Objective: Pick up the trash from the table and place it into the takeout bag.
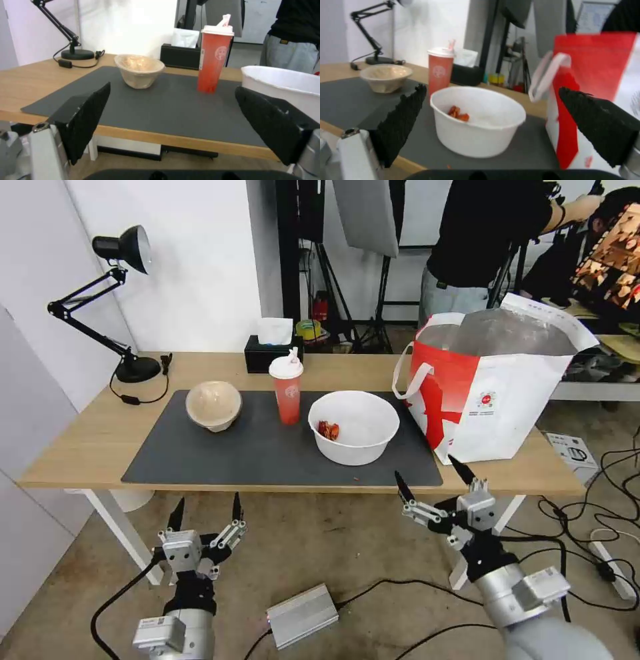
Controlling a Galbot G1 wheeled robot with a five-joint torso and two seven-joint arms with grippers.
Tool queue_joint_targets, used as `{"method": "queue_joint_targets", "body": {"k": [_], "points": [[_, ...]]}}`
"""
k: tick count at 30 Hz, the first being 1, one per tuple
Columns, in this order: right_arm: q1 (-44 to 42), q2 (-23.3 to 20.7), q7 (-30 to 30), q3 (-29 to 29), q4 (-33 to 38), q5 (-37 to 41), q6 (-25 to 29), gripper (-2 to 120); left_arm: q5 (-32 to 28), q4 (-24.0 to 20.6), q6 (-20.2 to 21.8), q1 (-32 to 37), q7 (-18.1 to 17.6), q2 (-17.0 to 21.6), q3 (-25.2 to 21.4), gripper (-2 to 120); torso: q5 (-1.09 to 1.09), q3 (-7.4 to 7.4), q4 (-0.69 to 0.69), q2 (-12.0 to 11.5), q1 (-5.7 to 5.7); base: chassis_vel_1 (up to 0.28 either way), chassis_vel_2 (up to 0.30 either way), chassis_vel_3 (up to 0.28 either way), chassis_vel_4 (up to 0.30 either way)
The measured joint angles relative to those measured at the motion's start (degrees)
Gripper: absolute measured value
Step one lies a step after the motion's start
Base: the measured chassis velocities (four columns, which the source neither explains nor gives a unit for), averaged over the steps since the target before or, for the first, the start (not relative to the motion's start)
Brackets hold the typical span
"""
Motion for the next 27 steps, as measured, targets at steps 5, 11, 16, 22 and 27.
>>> {"method": "queue_joint_targets", "body": {"k": [5, 11, 16, 22, 27], "points": [[3.19, -4.85, -2.01, 0.32, -1.06, 2.89, 0.3, 100, 0.19, 0.31, -0.64, -0.08, -0.01, -0.1, -0.08, 100, 0.0, 0.0, 0.0, 0.0, 0.0, 0.0, 0.0, 0.0, 0.0], [11.88, -12.01, -5.58, -1.17, -3.92, 8.13, 1.44, 100, 0.87, 0.65, -1.1, -0.1, -0.03, -0.93, -0.17, 100, 0.0, 0.0, 0.01, 0.0, 0.0, 0.0, 0.0, 0.0, 0.0], [16.03, -14.29, -7.71, -2.4, -4.89, 10.85, 1.51, 100, 1.32, 0.85, -1.31, 0.08, 0.01, -1.16, 0.15, 100, 0.0, 0.0, 0.01, 0.0, 0.0, 0.0, 0.0, 0.0, 0.0], [18.96, -19.11, -10.82, -4.66, -6.05, 14.38, 1.86, 100, 1.29, 0.82, -1.55, 0.29, 0.02, -1.13, -0.08, 100, 0.0, 0.0, 0.0, 0.0, 0.0, 0.0, 0.0, 0.0, 0.0], [21.13, -22.66, -14.18, -5.27, -7.29, 16.01, 2.35, 100, 1.28, 1.42, -2.56, 0.45, 0.0, -1.15, 0.17, 100, -0.01, 0.01, 0.0, 0.0, 0.0, 0.0, 0.0, 0.0, 0.0]]}}
